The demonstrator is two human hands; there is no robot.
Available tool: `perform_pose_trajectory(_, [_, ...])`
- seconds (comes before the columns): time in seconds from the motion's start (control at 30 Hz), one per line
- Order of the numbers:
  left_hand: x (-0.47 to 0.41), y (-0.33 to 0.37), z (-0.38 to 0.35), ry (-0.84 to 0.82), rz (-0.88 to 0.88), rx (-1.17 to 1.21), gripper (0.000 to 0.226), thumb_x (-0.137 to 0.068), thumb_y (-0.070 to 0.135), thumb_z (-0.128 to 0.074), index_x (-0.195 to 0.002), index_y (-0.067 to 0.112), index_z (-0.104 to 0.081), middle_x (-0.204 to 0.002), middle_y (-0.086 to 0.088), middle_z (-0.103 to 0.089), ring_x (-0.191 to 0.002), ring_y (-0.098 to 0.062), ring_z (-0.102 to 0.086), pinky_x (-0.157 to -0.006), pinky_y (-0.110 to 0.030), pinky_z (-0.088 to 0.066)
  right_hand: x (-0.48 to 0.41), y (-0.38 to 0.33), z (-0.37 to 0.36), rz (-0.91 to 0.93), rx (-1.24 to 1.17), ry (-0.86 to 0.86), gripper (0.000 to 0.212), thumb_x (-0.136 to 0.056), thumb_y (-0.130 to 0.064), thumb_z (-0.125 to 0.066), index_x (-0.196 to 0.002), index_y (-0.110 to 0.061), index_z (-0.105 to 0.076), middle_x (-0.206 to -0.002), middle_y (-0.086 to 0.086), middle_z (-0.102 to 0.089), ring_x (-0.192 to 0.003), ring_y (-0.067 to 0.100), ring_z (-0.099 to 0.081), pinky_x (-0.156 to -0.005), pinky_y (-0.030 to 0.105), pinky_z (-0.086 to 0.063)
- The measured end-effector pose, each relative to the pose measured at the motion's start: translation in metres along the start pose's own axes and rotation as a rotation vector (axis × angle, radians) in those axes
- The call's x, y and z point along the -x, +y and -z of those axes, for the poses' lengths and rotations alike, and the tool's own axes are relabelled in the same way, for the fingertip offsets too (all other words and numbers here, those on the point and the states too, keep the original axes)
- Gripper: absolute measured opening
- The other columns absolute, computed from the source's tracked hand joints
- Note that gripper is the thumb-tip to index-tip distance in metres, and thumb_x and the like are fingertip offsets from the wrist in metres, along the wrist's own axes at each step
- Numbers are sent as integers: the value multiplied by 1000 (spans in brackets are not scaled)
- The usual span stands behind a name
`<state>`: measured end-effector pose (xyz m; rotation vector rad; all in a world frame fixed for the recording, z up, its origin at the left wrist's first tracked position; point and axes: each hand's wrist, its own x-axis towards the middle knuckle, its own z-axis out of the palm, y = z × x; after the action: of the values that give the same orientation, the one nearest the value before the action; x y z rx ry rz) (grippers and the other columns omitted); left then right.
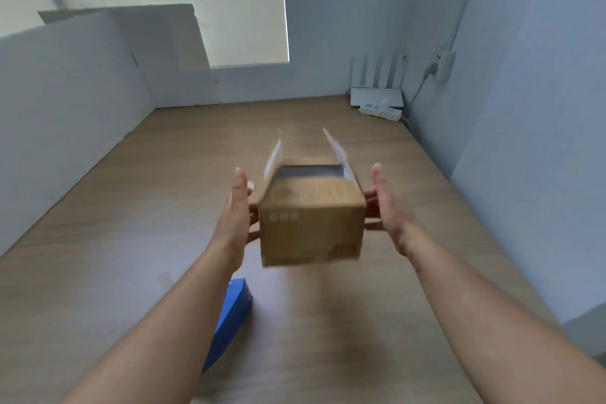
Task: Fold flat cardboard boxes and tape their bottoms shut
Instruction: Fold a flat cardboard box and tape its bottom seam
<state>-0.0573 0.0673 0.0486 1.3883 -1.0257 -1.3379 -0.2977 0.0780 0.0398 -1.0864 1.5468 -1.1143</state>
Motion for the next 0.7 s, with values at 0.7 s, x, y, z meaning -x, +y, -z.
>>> perform_pose_trajectory(0.7, [6, -51, 19, 55, 12, -354, 57, -102, 20, -30, -152, 37, -7, -154, 11, -24, -126, -13, -45, -94, -23, -34, 14, 42, 4, -354, -35, 52, 21, -97, -21, -39, -86, -7, -52, -86, 16, -61, -73, 28, -61, -60, 36, -51])
